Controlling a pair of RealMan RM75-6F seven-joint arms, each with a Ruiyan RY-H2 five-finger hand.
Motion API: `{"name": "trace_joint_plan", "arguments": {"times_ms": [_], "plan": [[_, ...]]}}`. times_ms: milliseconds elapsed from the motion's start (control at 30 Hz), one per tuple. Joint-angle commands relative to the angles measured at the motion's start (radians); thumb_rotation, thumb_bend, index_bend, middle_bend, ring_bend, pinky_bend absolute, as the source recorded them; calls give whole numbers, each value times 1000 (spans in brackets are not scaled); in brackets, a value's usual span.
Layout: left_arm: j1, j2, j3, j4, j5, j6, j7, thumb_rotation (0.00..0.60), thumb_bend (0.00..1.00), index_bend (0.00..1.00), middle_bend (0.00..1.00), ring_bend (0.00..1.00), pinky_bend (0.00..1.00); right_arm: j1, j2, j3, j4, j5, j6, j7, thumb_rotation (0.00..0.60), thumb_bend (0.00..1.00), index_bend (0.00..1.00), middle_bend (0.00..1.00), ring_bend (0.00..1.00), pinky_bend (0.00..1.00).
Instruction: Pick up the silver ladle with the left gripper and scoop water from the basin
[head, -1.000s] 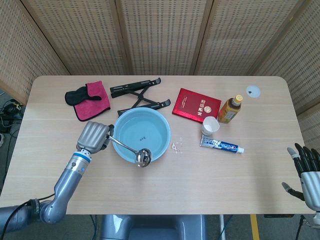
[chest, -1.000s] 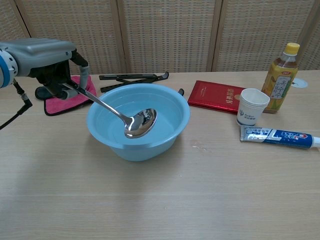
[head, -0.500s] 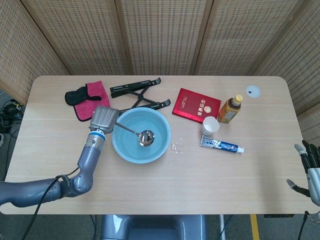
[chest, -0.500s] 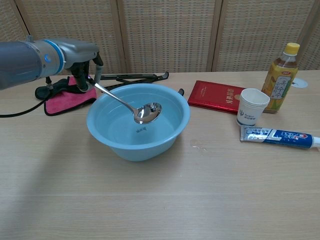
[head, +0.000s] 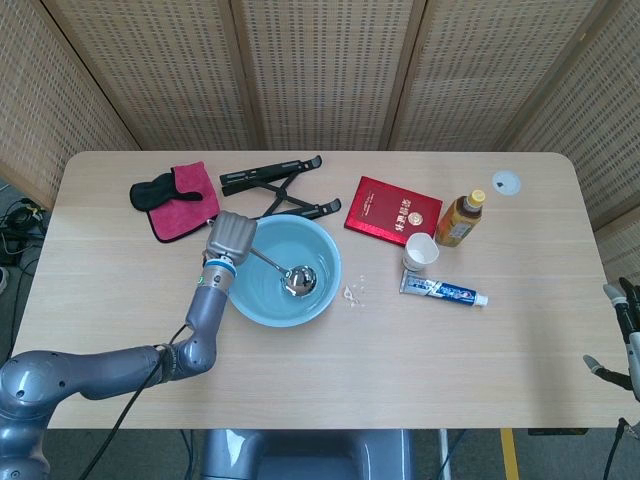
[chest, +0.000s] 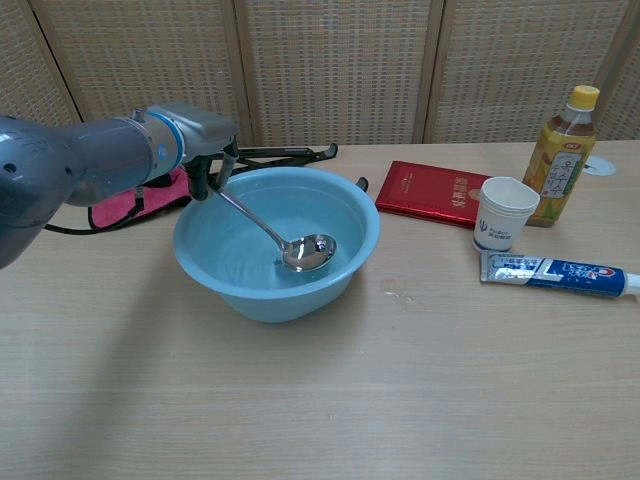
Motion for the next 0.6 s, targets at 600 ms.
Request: {"name": "trace_joint_plan", "arguments": {"times_ms": [600], "plan": [[-49,-119,24,164,-2,-28,23,600,700,744,929,896,1000,2,-16,-6,62,-9,-8,42,600,0,0,0,0,0]]}}
